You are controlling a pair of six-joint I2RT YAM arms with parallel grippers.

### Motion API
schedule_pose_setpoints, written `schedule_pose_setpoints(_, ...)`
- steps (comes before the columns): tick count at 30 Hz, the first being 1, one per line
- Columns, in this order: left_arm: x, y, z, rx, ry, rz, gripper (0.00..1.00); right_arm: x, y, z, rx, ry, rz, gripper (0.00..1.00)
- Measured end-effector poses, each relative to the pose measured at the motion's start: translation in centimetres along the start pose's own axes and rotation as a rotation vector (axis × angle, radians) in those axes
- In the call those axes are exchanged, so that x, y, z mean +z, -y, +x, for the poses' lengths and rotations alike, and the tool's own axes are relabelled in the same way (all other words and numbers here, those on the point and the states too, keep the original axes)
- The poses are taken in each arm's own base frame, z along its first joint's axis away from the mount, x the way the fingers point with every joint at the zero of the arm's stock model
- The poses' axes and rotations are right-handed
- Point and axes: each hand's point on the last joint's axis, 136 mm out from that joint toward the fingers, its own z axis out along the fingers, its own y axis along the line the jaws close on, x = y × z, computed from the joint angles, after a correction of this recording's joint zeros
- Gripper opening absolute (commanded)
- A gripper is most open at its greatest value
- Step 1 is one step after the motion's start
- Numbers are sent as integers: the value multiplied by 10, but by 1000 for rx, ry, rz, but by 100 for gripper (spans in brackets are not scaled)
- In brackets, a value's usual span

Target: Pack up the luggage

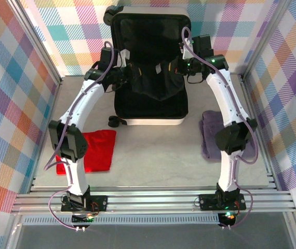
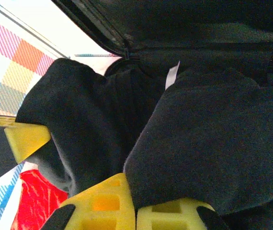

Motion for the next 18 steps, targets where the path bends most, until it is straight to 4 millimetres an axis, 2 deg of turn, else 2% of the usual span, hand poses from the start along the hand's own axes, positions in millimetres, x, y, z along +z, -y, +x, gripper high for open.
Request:
schedule_pose_setpoints(2, 14, -15, 3, -10, -8, 2, 0, 14, 11, 9, 20, -35, 3, 0)
schedule_pose_setpoints(4, 27, -35, 14, -26, -25, -7, 0, 31, 27, 28, 52, -82, 10, 0)
schedule_pose_setpoints(8, 56, -79, 46, -69, -80, -43, 0, 71, 65, 87, 137, -205, 49, 0)
schedule_pose_setpoints(10, 71, -106, 65, -98, -113, -74, 0, 85, 82, 120, 182, -272, 72, 0)
schedule_pose_setpoints(12, 81, -129, 80, -129, -140, -102, 0, 92, 91, 139, 207, -306, 84, 0)
schedule_pose_setpoints(14, 85, -145, 89, -152, -152, -125, 0, 97, 96, 150, 221, -320, 90, 0)
schedule_pose_setpoints(18, 86, -148, 84, -142, -126, -129, 0, 102, 100, 152, 230, -309, 90, 0)
